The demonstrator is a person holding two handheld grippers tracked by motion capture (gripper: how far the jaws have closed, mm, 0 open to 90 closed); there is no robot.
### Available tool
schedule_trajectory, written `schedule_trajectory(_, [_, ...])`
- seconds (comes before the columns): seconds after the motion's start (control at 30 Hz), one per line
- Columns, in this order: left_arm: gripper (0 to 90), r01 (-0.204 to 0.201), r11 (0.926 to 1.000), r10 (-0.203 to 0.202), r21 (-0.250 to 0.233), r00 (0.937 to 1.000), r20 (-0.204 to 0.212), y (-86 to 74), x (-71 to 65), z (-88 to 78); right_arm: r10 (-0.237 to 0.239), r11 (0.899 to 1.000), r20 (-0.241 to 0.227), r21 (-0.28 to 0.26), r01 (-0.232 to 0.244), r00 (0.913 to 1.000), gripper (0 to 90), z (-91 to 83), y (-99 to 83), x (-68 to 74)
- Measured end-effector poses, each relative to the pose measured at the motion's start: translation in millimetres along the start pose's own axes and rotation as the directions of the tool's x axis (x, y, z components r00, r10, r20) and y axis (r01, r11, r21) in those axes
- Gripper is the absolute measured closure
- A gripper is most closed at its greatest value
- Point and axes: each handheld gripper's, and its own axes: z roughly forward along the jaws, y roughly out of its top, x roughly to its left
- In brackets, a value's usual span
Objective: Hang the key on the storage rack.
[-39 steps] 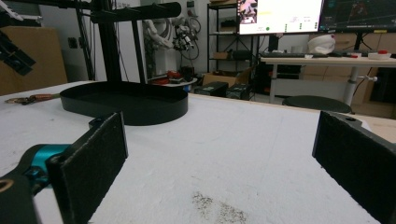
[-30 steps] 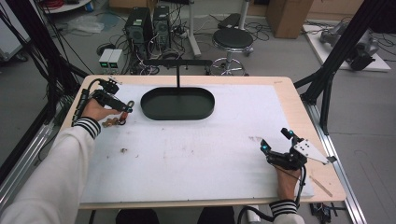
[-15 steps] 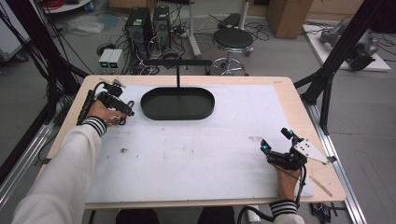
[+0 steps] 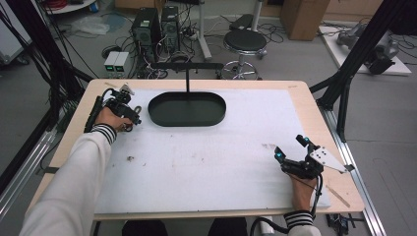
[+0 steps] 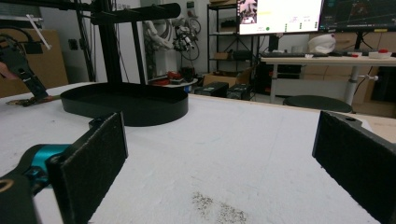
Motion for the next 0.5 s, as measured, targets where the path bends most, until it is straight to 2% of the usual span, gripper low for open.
schedule_trajectory(0.5, [42.5,0.006,0.9998,-0.007,0.016,0.9998,0.017,0.4,-0.9,1.2,0.003,1.000,0.000,0.004,-0.003,1.0000,2.2,-0.4,0.0,-0.1])
